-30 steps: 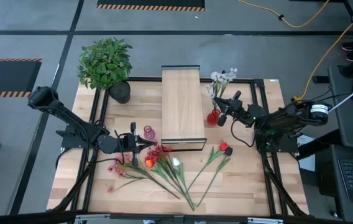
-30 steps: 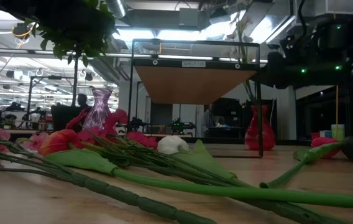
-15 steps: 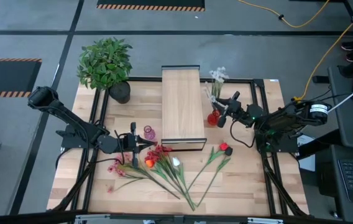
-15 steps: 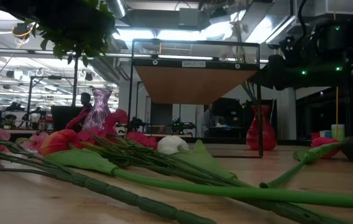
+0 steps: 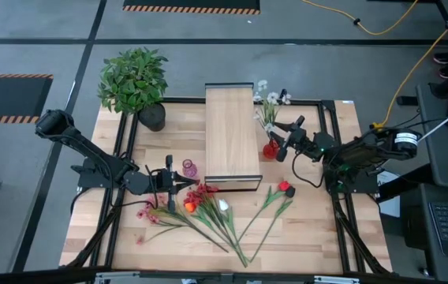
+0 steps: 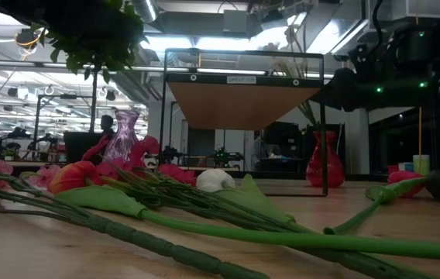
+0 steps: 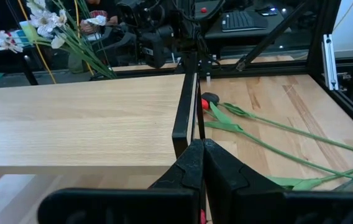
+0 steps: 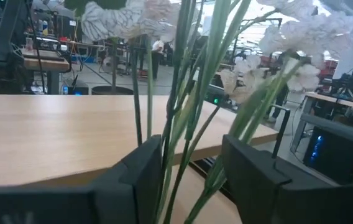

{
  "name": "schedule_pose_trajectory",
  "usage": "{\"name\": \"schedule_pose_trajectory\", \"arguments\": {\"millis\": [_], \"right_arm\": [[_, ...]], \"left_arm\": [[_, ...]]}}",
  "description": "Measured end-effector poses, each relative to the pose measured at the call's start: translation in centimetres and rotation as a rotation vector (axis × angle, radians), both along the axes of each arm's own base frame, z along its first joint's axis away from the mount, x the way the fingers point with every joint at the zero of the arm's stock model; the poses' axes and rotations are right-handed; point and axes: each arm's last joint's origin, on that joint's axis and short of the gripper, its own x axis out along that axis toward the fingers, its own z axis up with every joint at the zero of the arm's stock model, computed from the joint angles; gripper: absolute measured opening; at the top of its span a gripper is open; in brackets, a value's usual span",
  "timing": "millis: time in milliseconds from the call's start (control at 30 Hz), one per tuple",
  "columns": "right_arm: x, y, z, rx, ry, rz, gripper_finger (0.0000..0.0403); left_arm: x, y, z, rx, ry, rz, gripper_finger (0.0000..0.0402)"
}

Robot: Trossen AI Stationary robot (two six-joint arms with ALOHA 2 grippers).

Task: Pick and place flowers into a vace then onto a shelf
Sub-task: Put the white flowers into the red vase

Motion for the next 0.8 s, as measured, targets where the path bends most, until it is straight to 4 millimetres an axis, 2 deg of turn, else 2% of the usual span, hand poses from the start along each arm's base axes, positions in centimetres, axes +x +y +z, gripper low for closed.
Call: {"name": "schedule_pose_trajectory", "arguments": {"millis": [333,800], "right_arm": [[-0.3,0.0,0.0,0.023,0.043,-0.029,0.0171],[-1.0,0.2,1.3,-0.032,0.035,-0.045,0.0171]], "left_arm": [[0.0,0.0,0.0,0.001,0.0,0.0,0.0004],[0.0,0.0,0.0,0.001,0.0,0.0,0.0004]]}}
